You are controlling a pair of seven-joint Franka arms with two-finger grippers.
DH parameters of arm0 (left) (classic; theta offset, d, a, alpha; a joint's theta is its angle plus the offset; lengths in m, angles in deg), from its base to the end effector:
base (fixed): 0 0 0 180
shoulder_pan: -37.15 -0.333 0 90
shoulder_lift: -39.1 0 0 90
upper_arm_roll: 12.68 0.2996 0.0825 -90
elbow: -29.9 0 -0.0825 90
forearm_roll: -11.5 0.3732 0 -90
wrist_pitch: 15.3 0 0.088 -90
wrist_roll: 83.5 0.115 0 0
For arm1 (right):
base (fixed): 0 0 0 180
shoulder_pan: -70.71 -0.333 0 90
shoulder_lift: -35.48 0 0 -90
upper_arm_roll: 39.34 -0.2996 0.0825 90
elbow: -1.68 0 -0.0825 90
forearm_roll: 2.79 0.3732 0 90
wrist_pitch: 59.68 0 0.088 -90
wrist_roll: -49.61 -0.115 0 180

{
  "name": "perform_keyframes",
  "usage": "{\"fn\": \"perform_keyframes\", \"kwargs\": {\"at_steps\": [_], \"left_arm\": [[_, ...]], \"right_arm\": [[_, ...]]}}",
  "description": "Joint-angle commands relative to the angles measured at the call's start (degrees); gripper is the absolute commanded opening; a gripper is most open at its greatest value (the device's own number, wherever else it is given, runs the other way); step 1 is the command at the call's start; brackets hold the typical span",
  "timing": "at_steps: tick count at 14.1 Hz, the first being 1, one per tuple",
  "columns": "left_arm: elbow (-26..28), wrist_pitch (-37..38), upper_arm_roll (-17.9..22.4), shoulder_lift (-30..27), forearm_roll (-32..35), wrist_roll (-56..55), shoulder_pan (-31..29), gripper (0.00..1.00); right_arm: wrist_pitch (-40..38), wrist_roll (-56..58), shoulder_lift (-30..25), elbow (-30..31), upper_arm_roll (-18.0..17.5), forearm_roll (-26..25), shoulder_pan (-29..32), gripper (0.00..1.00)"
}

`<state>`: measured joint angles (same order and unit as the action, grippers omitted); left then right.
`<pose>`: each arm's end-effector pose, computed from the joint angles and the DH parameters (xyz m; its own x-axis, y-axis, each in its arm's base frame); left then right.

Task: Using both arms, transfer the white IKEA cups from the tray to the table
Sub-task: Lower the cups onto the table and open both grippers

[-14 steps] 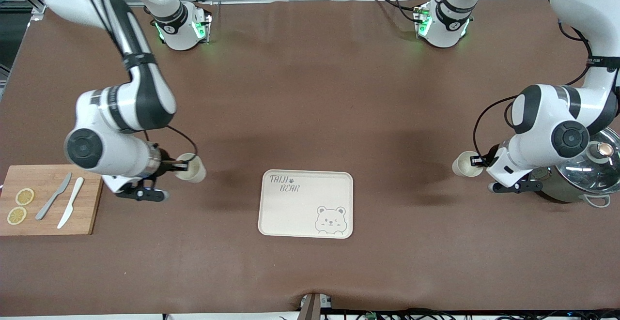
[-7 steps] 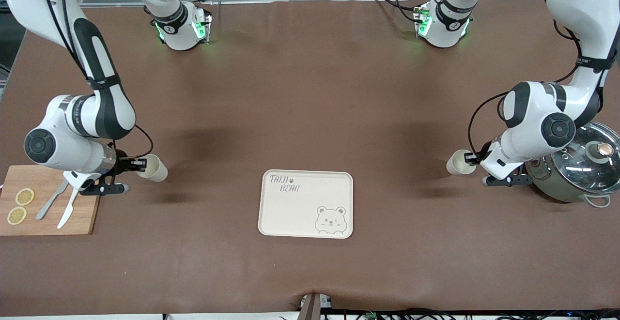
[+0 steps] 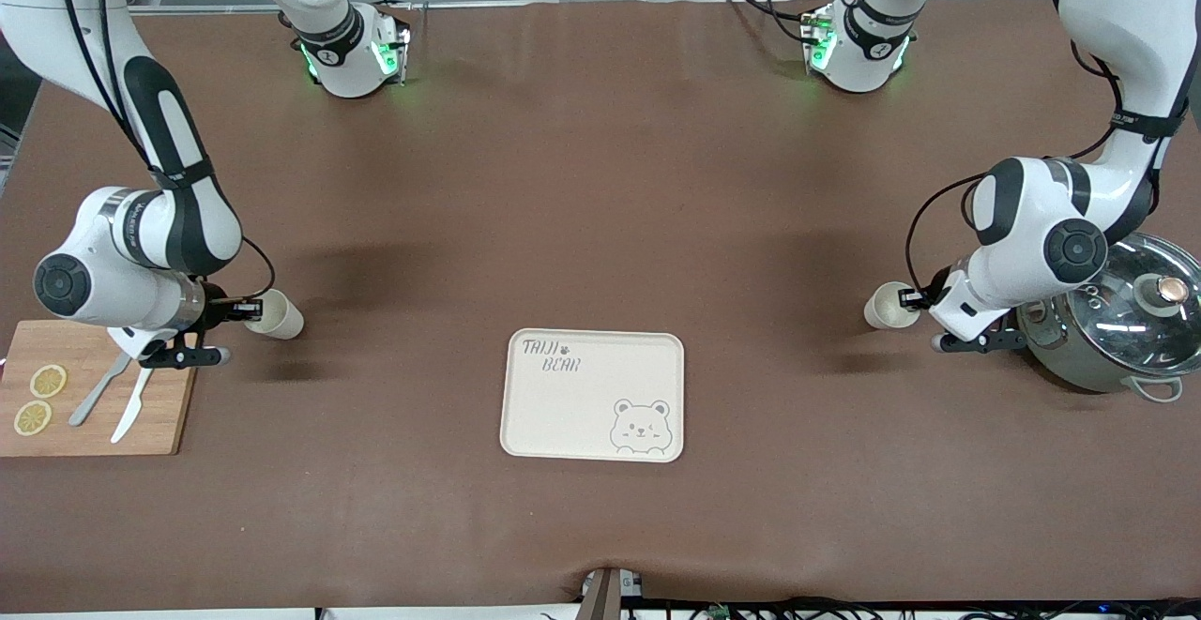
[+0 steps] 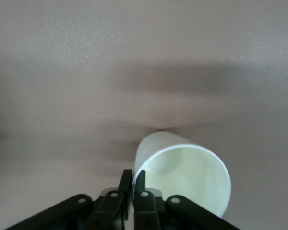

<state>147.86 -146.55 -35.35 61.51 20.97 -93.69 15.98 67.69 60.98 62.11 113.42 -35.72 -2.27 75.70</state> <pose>0.5640 -0.0097 0.2324 0.9909 0.0509 -0.1245 0.0533 -0.9984 0.0159 0.5757 -0.0864 0.2105 0.9806 0.0466 -0.1905 0.0444 -0.9989 -0.0156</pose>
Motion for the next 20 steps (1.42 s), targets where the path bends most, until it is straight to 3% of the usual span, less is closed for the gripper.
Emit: {"fn": "perform_keyframes", "kwargs": {"at_steps": [1, 2, 3, 4, 5, 9, 15, 20], "left_arm": [[0.1, -0.9, -0.9, 0.3, -1.6, 1.3, -1.2, 1.00], [-0.4, -0.7, -0.9, 0.2, -1.6, 1.1, -1.1, 1.00], [-1.1, -0.2, -0.9, -0.2, -1.6, 1.0, -1.1, 1.00], [-1.8, 0.1, -1.0, -0.7, -1.6, 0.8, -1.1, 1.00], [-3.4, 1.9, -1.0, -1.4, -1.6, 0.7, -1.0, 1.00], [-12.2, 13.3, -2.7, -2.2, -1.6, 0.6, -0.8, 1.00], [-23.5, 24.4, -4.4, -3.2, -1.6, 0.6, -0.9, 1.00], [-26.4, 29.0, -4.3, -9.2, -3.0, 0.5, -1.1, 1.00]], "right_arm": [[2.5, 0.9, 0.9, 0.3, -1.2, -2.5, 2.8, 0.00], [2.5, 2.1, 0.9, 0.3, -1.2, -2.5, 2.9, 0.00], [3.0, 2.3, 1.0, 0.3, -1.3, -2.5, 3.2, 0.42], [3.8, 2.3, 1.1, 0.3, -1.3, -2.4, 3.2, 0.67], [3.3, 2.1, 1.1, 0.1, -1.3, -2.3, 3.0, 1.00], [2.5, 1.6, 0.0, -0.8, -1.5, -1.8, 1.3, 1.00], [-13.3, 1.5, -2.1, -9.8, -1.6, -2.1, -0.6, 1.00], [-35.5, 2.0, 0.3, -32.6, -1.7, -1.6, -1.7, 1.00]]}}
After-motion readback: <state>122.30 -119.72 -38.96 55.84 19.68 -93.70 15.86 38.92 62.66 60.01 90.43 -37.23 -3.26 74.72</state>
